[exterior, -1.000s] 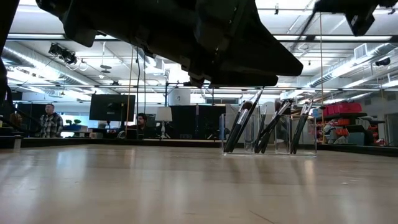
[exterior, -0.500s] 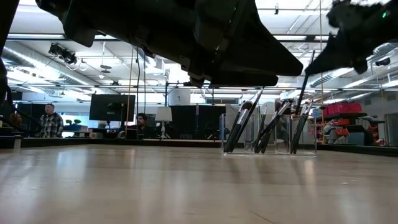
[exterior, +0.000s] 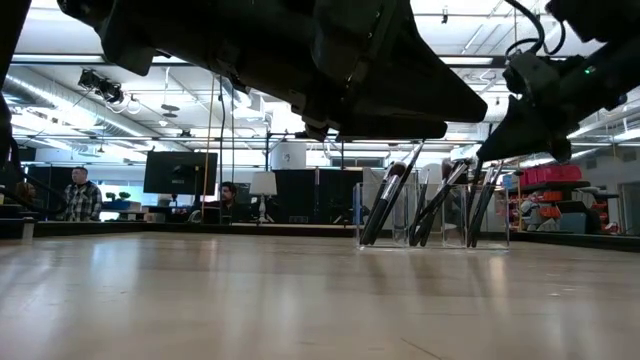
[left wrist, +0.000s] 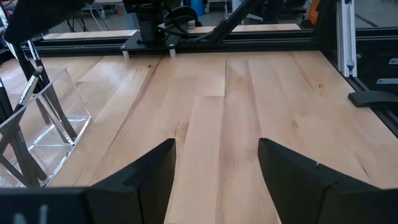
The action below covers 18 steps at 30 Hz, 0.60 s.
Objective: Put items in baskets/containers
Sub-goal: Put the black eyeshadow brush into the transparent organizer
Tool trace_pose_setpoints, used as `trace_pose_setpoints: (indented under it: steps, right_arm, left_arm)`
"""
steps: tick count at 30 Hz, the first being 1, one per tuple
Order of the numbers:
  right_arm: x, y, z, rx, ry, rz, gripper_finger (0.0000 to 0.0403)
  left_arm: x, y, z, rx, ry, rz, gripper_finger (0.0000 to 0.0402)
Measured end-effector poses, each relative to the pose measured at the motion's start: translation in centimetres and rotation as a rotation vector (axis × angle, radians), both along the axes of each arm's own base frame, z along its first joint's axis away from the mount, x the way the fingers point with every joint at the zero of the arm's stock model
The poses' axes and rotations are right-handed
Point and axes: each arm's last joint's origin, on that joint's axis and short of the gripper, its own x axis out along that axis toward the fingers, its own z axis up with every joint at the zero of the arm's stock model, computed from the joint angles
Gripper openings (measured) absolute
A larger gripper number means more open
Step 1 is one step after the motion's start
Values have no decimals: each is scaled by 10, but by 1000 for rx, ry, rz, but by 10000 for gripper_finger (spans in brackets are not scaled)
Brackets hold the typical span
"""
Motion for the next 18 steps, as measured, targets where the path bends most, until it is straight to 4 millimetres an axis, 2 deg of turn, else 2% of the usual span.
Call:
trace_pose_setpoints:
  steps: [6,12,18]
  right_arm:
    - [-1,-4,-4,-9,19,0,101]
    - [-5,-9,3,-51,21,9,172]
    - [-14,-11,27,1,86,-15,191]
  left_arm:
    - [0,0,0,0,0,0,234]
    - [0,0,0,0,0,0,234]
    - [0,0,0,-17,-2,4,234]
